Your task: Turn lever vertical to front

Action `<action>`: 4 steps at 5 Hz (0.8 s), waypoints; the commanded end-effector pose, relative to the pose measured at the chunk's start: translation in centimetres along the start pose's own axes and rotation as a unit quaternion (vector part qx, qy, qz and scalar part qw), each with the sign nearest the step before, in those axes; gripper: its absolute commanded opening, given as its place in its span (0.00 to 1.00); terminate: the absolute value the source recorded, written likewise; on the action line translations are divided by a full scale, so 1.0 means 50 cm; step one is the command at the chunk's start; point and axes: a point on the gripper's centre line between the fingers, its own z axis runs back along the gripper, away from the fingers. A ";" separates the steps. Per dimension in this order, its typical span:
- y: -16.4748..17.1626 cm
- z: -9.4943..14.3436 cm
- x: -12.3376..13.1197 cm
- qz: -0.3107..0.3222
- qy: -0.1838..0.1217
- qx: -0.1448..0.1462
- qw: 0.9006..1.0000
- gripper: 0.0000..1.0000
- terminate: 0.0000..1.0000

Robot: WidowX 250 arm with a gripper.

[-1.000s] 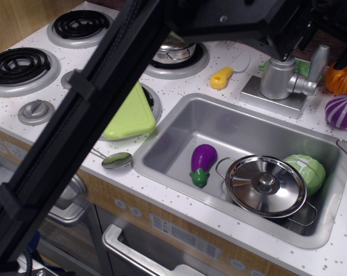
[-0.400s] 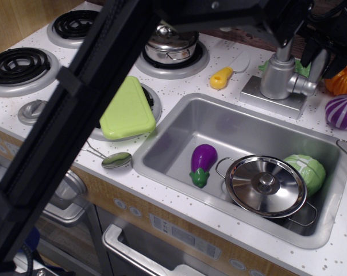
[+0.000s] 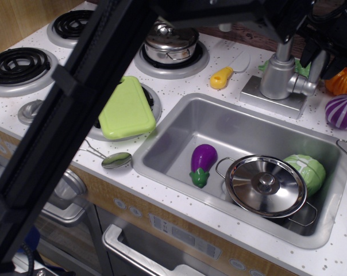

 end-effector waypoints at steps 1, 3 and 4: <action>0.012 0.110 -0.009 0.048 -0.020 -0.006 0.999 0.00 0.00; 0.002 0.078 -0.050 0.071 -0.012 -0.045 0.996 0.00 0.00; -0.002 0.061 -0.063 0.075 -0.013 -0.051 0.996 0.00 0.00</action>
